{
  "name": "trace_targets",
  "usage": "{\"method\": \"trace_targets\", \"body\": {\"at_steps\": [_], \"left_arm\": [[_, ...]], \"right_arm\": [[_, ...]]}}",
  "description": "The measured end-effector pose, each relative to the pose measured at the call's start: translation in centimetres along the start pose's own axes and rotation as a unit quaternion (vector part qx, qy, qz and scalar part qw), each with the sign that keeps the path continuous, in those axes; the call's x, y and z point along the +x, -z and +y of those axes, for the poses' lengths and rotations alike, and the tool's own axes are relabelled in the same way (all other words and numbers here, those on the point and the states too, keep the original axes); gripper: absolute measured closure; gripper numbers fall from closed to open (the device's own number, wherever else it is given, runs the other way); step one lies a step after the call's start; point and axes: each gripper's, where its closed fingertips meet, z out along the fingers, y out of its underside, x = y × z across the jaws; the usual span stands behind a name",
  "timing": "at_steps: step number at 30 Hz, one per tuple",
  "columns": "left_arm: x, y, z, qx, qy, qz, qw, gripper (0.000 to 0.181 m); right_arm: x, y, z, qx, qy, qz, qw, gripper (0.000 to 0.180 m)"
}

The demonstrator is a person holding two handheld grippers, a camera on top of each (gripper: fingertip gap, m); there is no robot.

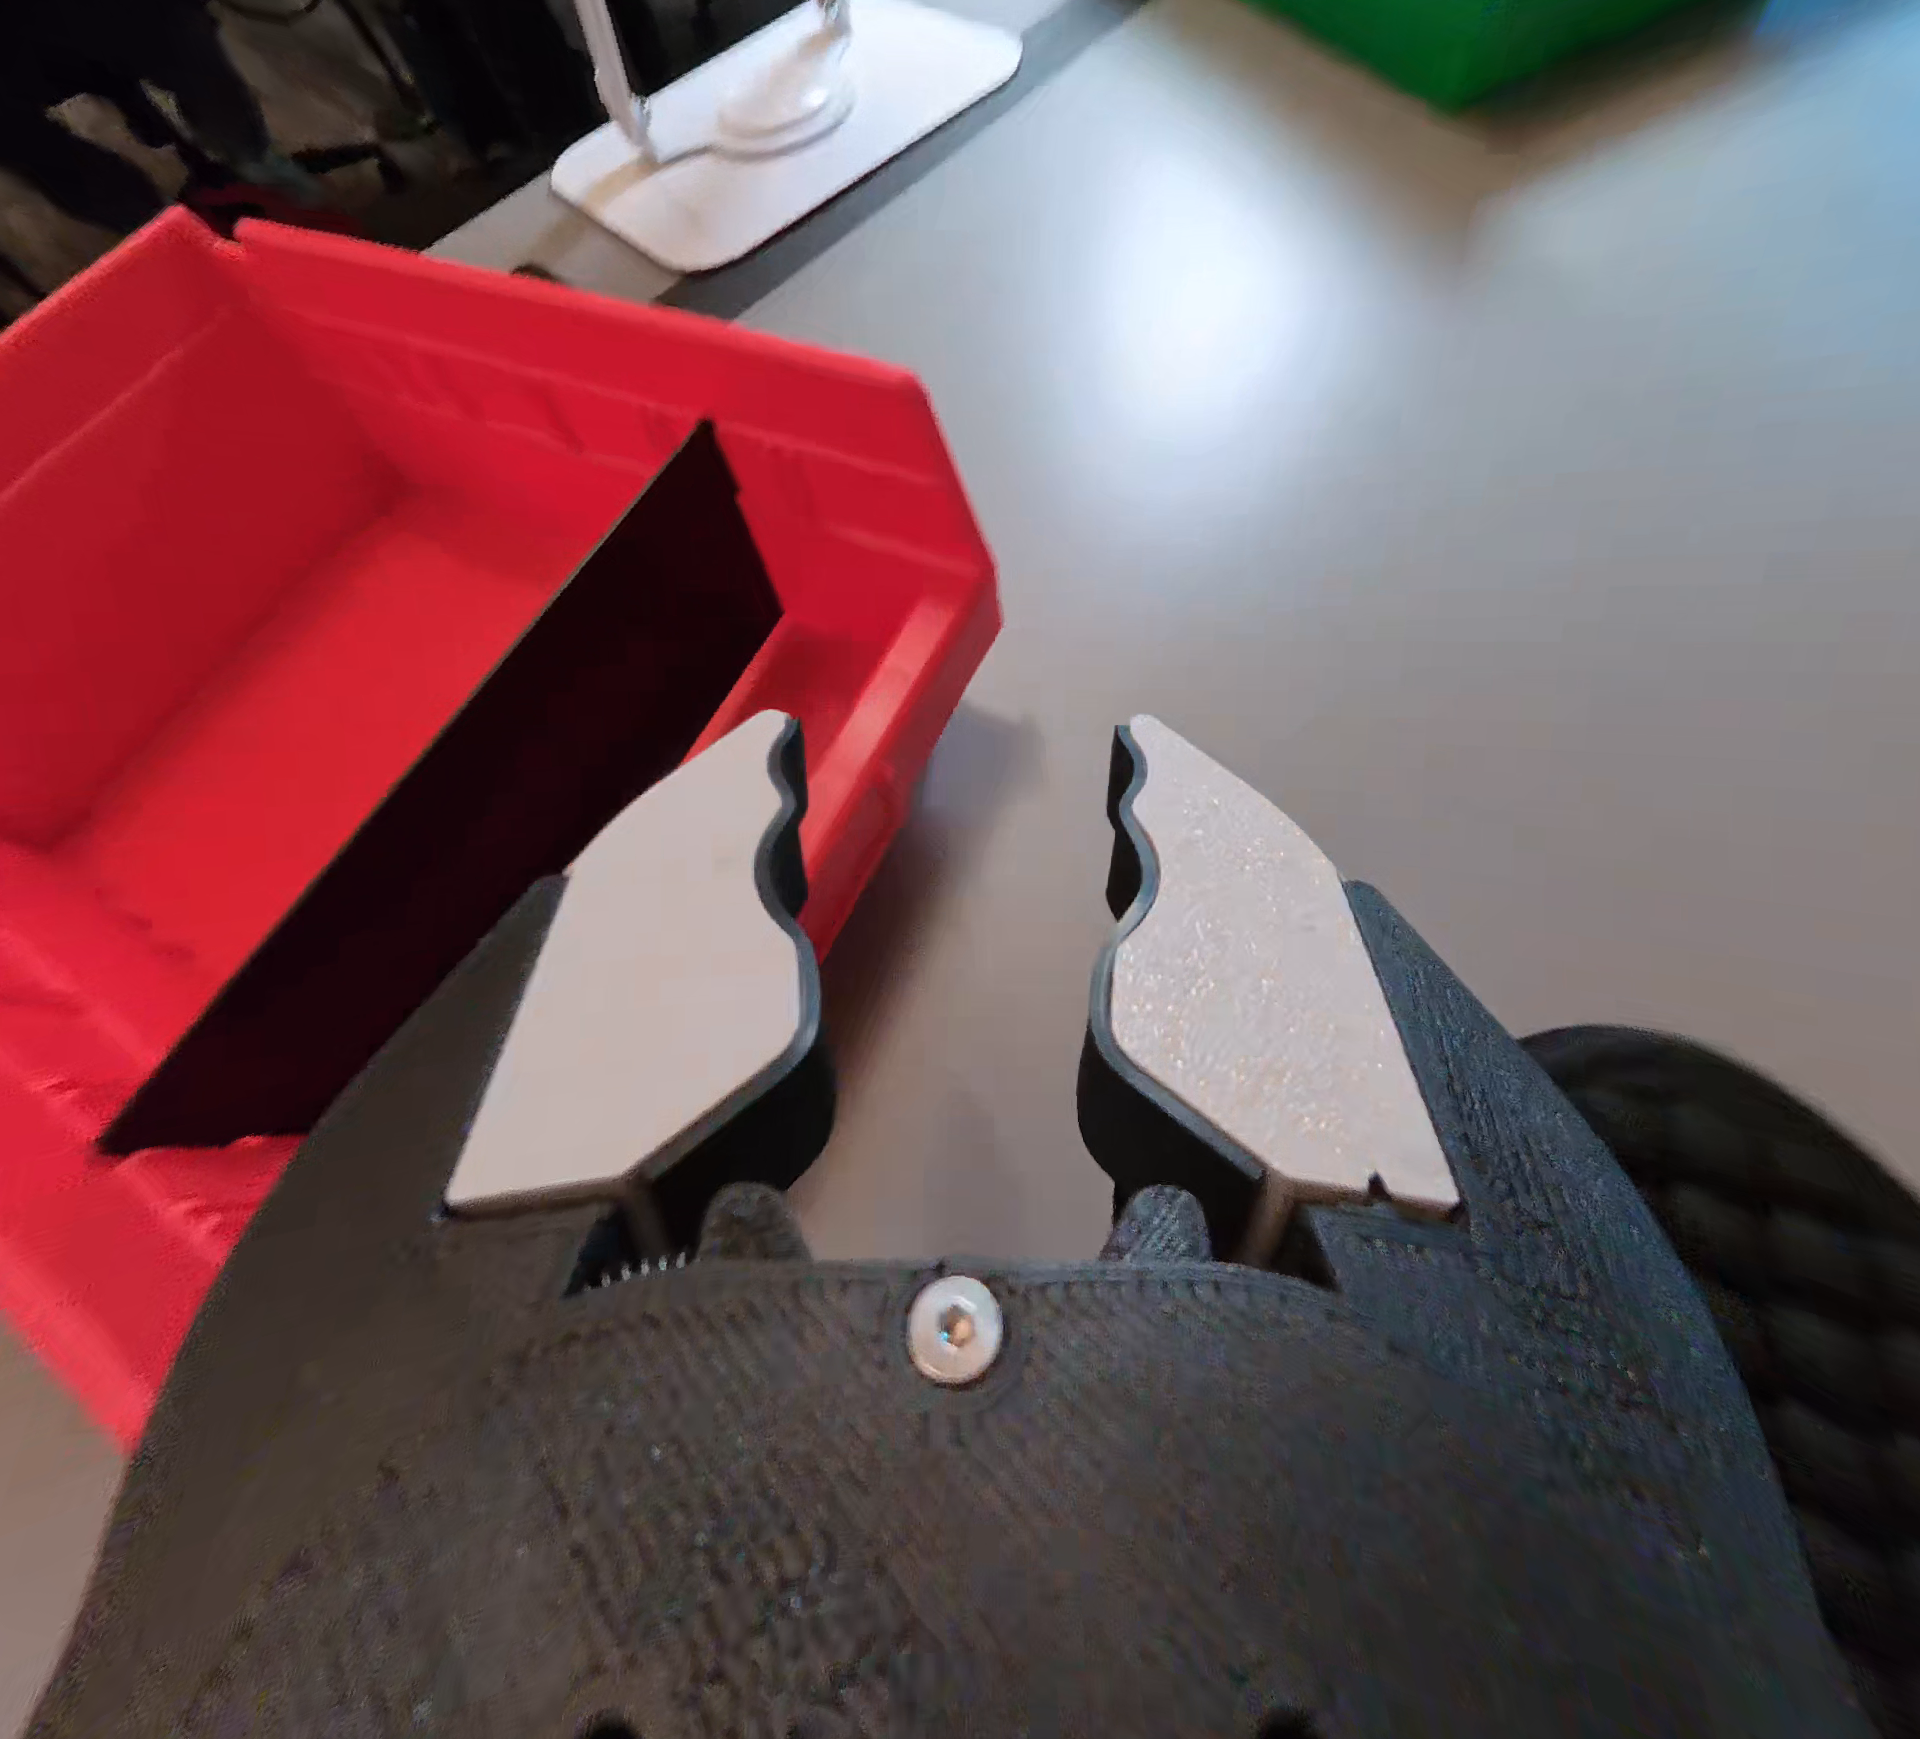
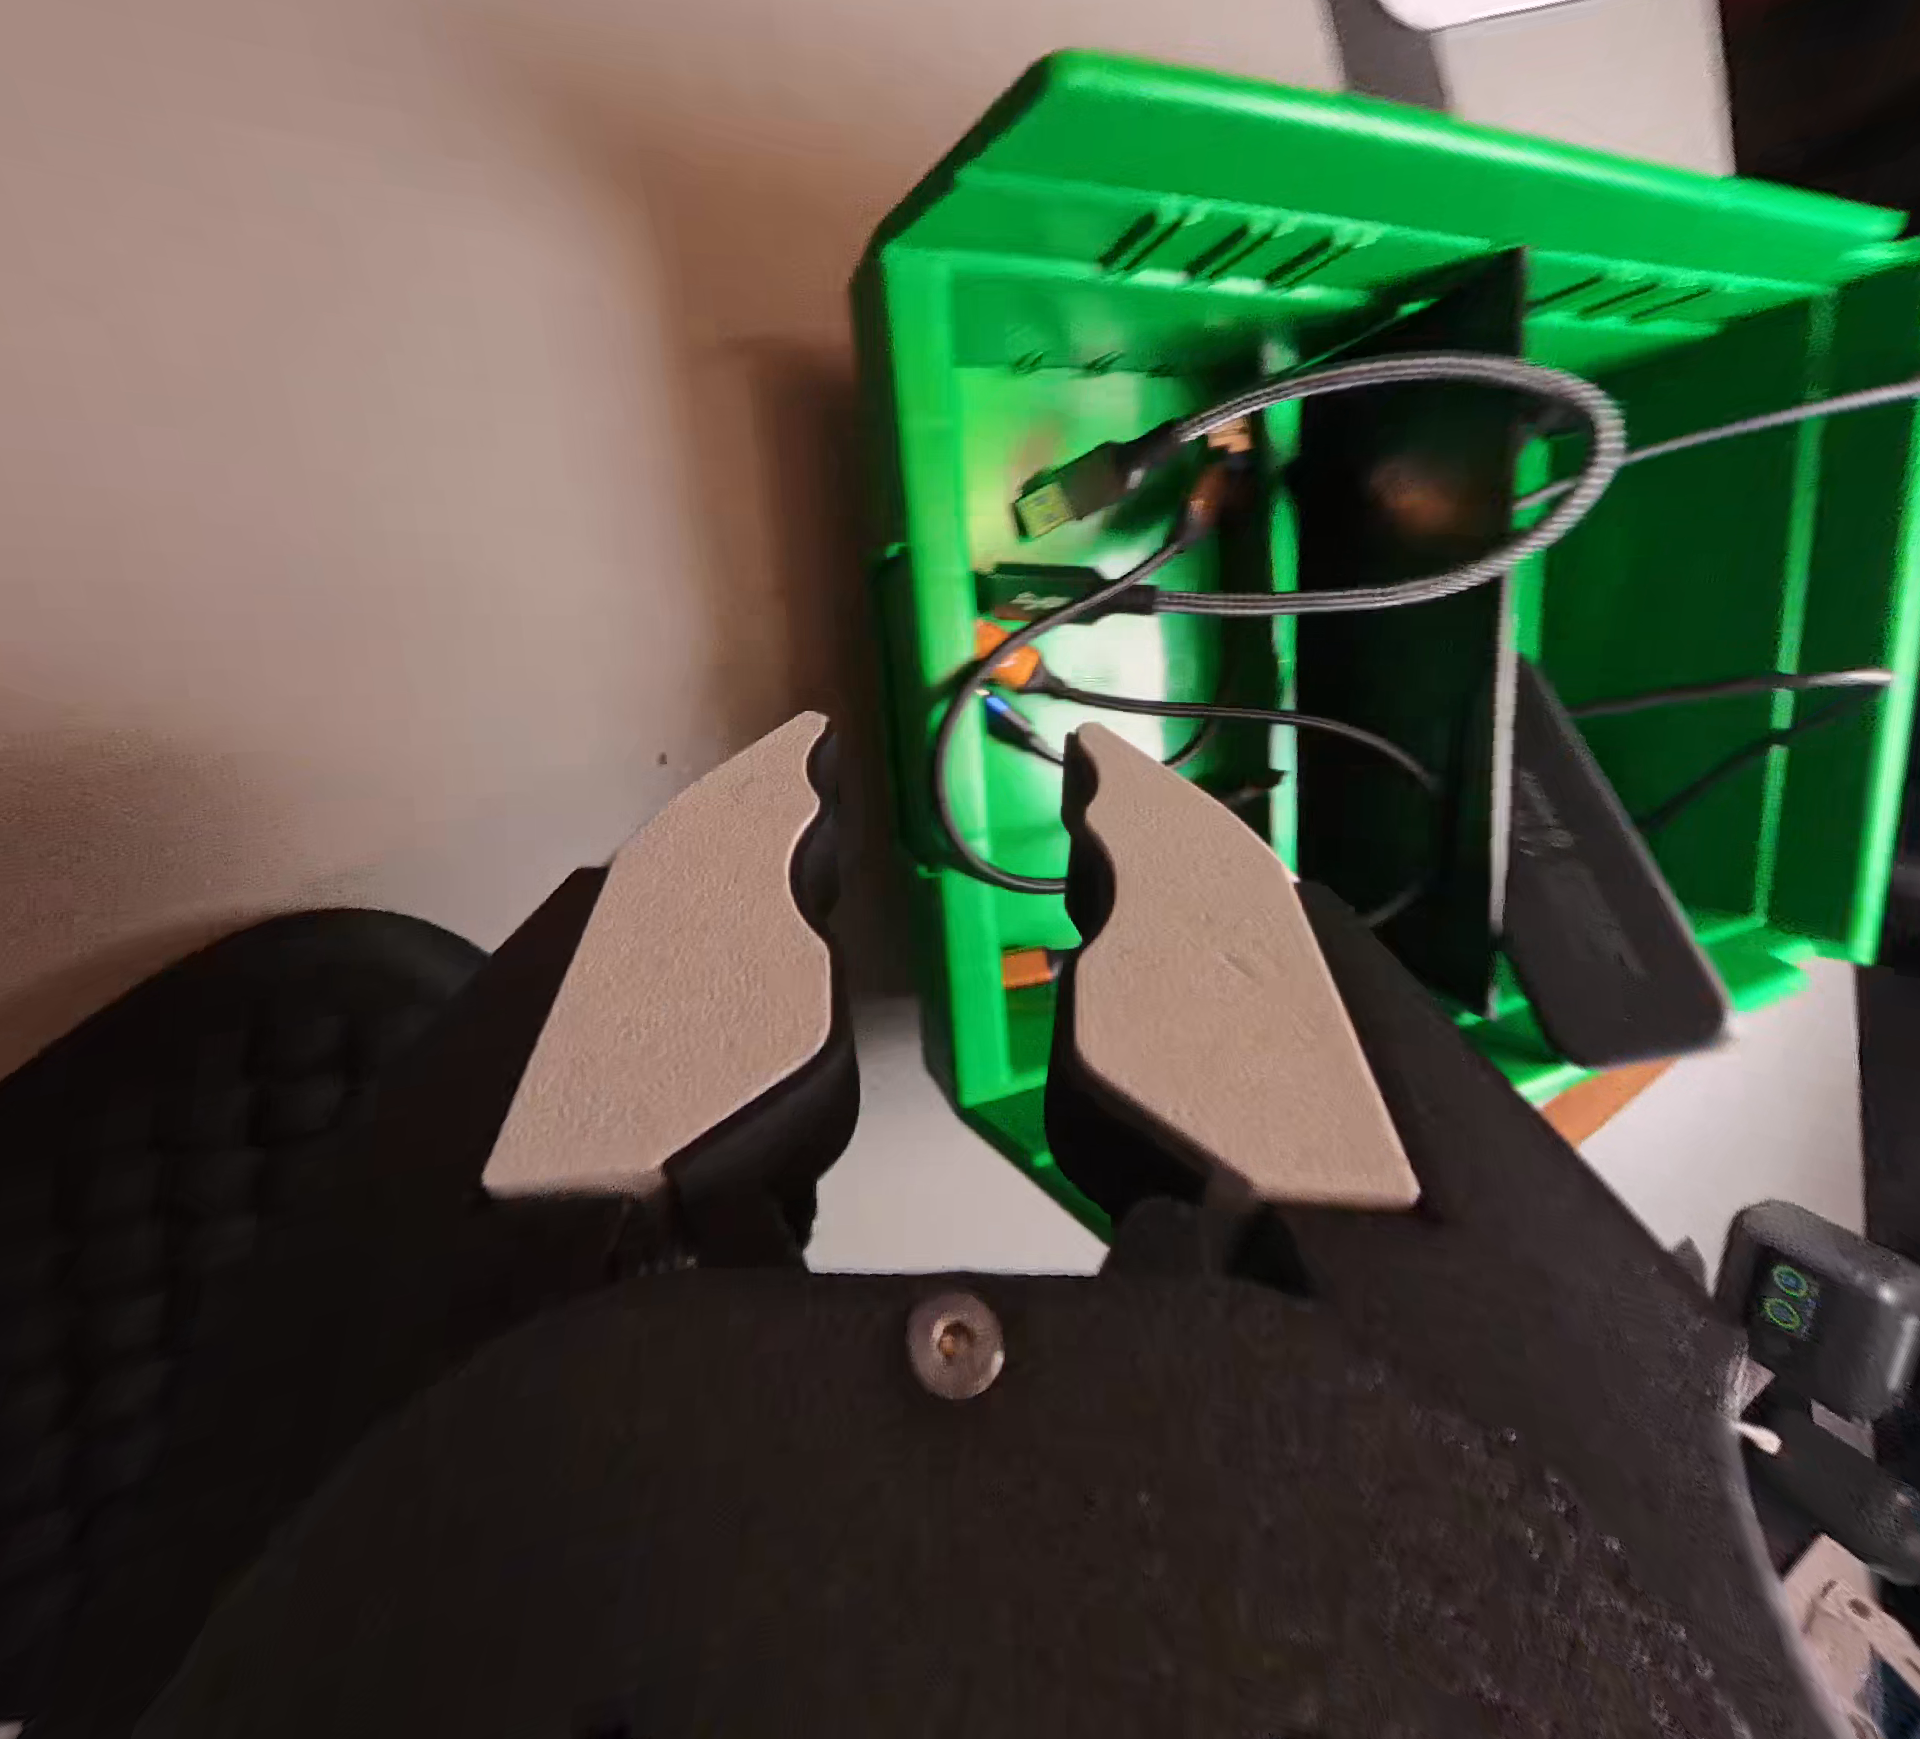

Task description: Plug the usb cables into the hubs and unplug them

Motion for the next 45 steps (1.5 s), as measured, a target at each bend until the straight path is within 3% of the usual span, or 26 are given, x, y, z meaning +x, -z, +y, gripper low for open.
{"method": "trace_targets", "body": {"at_steps": [8, 15, 20, 30, 45], "left_arm": [[-2.6, -3.0, 4.6, -0.164, -0.097, -0.031, 0.981, 0.115], [-3.6, -5.1, 6.9, -0.234, -0.156, -0.031, 0.959, 0.121], [-3.3, -6.3, 6.5, -0.219, -0.180, -0.017, 0.959, 0.145], [0.0, -7.2, 5.2, -0.192, -0.221, 0.014, 0.956, 0.145], [9.3, -14.1, -1.2, -0.126, -0.320, 0.099, 0.934, 0.144]], "right_arm": [[-1.2, -5.5, 2.5, -0.103, 0.044, 0.015, 0.994, 0.131], [-0.1, -7.3, 2.5, -0.119, 0.043, 0.030, 0.992, 0.143], [-0.3, -7.9, 2.3, -0.107, 0.060, 0.026, 0.992, 0.148], [-2.1, -7.7, 1.0, -0.075, 0.107, 0.038, 0.991, 0.151], [-14.9, -4.7, -4.5, -0.022, 0.228, 0.018, 0.973, 0.150]]}}
